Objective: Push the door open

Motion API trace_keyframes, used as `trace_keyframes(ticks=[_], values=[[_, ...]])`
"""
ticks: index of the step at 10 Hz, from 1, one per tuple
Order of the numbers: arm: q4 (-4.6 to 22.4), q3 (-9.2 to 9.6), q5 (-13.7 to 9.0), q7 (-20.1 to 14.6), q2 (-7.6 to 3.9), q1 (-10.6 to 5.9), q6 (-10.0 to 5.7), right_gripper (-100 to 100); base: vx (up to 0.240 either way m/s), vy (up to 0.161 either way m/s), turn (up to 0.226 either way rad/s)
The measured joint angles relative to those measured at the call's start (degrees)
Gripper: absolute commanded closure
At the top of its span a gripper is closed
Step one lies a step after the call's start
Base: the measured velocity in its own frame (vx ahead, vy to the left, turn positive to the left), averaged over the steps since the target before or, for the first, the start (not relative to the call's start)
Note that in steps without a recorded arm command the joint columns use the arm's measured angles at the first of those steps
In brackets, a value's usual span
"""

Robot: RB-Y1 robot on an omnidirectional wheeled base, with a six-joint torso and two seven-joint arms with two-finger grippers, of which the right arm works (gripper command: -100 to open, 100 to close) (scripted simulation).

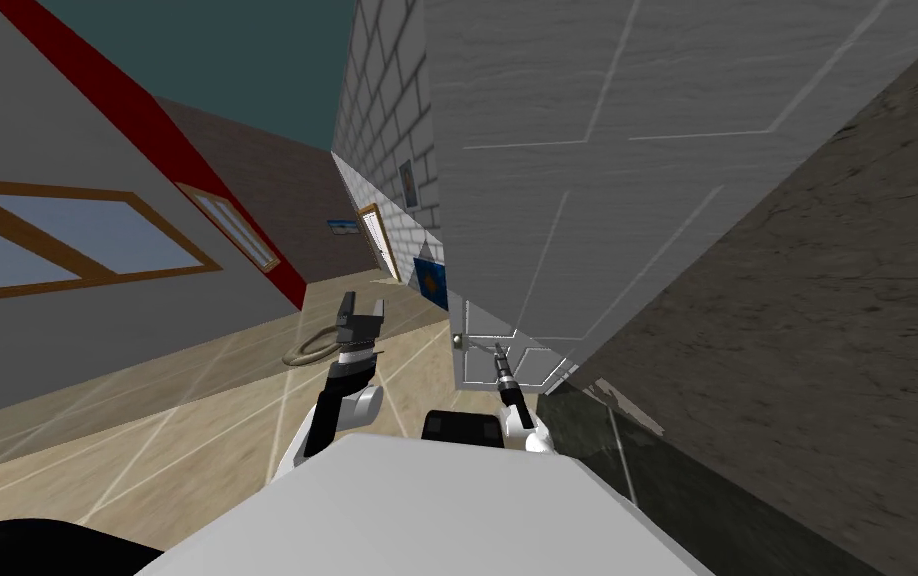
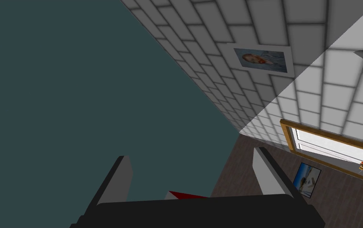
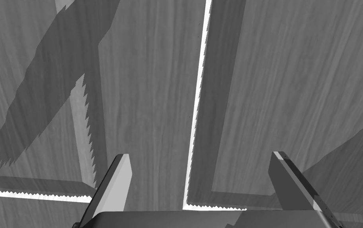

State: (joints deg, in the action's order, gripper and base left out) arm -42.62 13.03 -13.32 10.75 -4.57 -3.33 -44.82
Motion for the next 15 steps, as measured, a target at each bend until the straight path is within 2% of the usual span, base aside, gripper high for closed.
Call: trace_keyframes(ticks=[6, 7, 10, 11, 12, 14, 15], values=[[3.8, 2.59, -0.7, -0.6, 2.02, -3.44, -0.47, -100, -0.058, 0.017, -0.109], [5.1, 2.98, -0.8, -0.7, 2.76, -4.33, -0.90, -100, -0.120, 0.075, -0.106], [6.9, 4.09, -1.0, -0.9, 4.69, -5.47, -1.69, -100, -0.132, 0.125, -0.063], [5.5, 4.42, -1.1, -0.8, 5.11, -4.95, -0.95, -100, -0.086, 0.120, -0.028], [5.9, 4.53, -1.1, -0.8, 5.38, -5.29, -0.80, -100, -0.101, 0.107, -0.020], [8.8, 4.64, -1.3, -1.3, 6.33, -7.13, -1.93, -100, -0.126, 0.127, -0.022], [8.6, 4.72, -1.4, -1.3, 6.76, -7.15, -1.91, -100, -0.064, 0.118, 0.011]])
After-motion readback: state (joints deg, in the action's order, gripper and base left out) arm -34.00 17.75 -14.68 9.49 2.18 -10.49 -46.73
